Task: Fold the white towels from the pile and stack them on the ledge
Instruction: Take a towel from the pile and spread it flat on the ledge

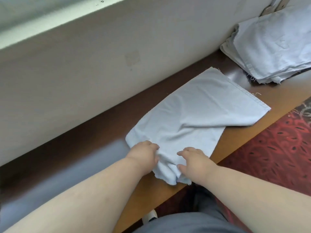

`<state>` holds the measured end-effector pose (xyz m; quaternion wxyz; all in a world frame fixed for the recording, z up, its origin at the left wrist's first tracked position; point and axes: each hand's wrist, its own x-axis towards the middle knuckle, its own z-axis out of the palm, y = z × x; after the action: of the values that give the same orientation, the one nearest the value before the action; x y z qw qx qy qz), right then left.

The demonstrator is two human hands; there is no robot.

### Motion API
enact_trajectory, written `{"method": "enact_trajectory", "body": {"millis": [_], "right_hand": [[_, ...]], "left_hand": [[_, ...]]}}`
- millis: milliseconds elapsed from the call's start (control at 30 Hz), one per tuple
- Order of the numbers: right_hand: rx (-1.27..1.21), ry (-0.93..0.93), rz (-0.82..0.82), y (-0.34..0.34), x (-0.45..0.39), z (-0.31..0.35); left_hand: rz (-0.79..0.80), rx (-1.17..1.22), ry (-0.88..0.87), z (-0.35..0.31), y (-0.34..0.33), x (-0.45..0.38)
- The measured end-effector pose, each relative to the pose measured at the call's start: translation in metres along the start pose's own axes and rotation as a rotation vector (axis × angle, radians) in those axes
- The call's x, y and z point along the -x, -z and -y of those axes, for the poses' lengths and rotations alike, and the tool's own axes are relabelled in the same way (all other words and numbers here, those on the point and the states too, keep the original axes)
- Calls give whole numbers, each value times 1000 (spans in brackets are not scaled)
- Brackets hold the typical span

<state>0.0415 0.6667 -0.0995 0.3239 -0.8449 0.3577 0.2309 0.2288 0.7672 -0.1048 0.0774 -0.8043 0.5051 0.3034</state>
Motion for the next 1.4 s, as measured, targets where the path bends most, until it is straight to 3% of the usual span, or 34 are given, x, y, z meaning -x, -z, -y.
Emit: {"method": "enact_trajectory", "body": {"millis": [133,267,333,500,600,833,1000,1067,1133,1200,1333,1400], "right_hand": [[76,-4,-39,-48,25,41],[187,-5,-223,-76,41,63],[274,2,-257,-88,46,70],[352,-63,-103,-108,45,75],[348,-71,-132,-108,39,77],[154,-102,-68,-106,28,79],[-75,-69,-216,-105,29,100],[12,-73,-243,-105,31,102],[109,-112,-144,-108,31,102],[187,-105,-86,-113,29,104],[270,-50,-16,-120,26,104],[345,13,-63,-122,24,102]], "left_hand": [[0,39,-11,43,-18,33],[53,218,150,63,-31,43],[33,421,228,63,-34,45],[12,1213,491,56,-40,28],[9,1468,578,54,-47,20],[19,1567,528,52,-37,16],[7,1786,538,68,-19,21],[-86,1767,548,79,-10,20],[-170,1631,569,96,-2,17],[-159,1627,539,110,4,15],[-1,1954,480,123,12,27],[17,2054,464,127,8,29]]}}
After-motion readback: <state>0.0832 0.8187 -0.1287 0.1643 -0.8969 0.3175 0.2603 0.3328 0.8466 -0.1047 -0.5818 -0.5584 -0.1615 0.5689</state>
